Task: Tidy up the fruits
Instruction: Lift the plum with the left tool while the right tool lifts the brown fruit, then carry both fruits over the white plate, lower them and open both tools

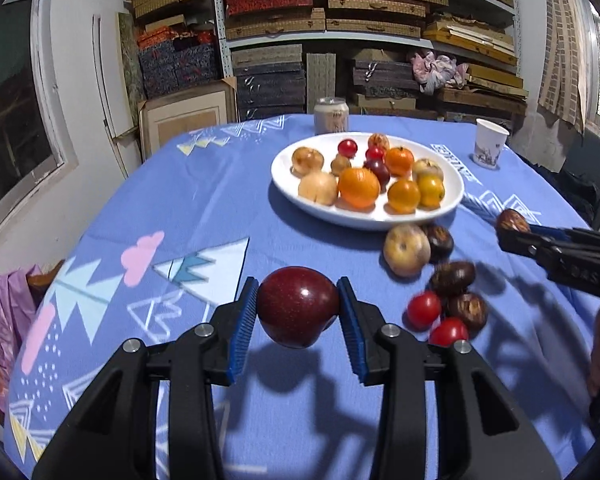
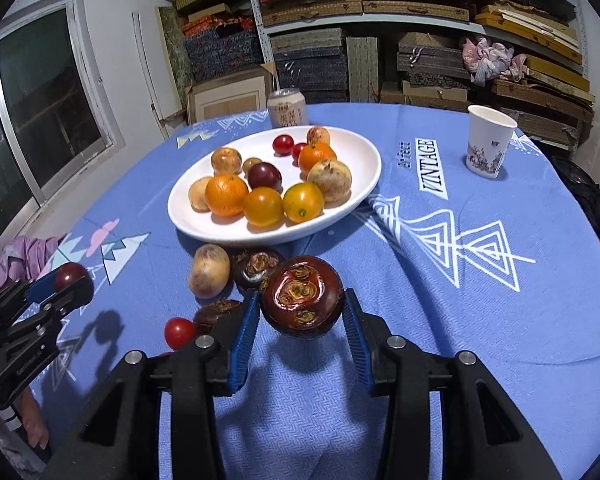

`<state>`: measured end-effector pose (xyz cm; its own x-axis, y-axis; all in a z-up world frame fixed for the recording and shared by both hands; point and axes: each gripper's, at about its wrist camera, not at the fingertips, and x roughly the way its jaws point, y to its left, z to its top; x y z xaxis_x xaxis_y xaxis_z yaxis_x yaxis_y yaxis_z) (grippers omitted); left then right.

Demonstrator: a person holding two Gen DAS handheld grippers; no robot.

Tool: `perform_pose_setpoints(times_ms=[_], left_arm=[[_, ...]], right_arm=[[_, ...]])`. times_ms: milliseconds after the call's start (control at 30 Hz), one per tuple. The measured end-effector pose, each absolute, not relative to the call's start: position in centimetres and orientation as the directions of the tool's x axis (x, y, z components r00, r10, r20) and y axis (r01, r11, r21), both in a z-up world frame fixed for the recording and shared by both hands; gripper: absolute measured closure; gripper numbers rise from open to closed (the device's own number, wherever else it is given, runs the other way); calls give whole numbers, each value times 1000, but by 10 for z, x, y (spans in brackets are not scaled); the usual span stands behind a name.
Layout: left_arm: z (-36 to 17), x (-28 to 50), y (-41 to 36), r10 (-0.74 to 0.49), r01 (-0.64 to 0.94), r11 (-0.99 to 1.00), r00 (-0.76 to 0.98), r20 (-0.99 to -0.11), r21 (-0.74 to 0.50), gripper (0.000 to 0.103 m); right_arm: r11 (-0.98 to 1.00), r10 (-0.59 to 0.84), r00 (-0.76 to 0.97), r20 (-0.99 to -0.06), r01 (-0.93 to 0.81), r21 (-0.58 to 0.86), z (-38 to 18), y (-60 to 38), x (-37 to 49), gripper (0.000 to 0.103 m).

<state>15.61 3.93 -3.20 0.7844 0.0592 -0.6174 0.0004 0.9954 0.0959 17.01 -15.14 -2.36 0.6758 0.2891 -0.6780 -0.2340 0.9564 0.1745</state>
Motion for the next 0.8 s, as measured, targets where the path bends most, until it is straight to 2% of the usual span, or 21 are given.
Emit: perform_pose_setpoints(times_ms=[400,633,800], left_arm=[[-3,210,10,41,40,991,815,-578,128,64],[26,252,1,17,41,995,843,-538,95,64],[40,290,5,-9,28,999,843,-538,28,64]], right_arm=[[956,292,693,-659,-229,184,0,-159,186,60],[956,293,714,-636,-233,179,24,-163,207,60],[952,307,721,-621,-229,205,38,-162,238,60]])
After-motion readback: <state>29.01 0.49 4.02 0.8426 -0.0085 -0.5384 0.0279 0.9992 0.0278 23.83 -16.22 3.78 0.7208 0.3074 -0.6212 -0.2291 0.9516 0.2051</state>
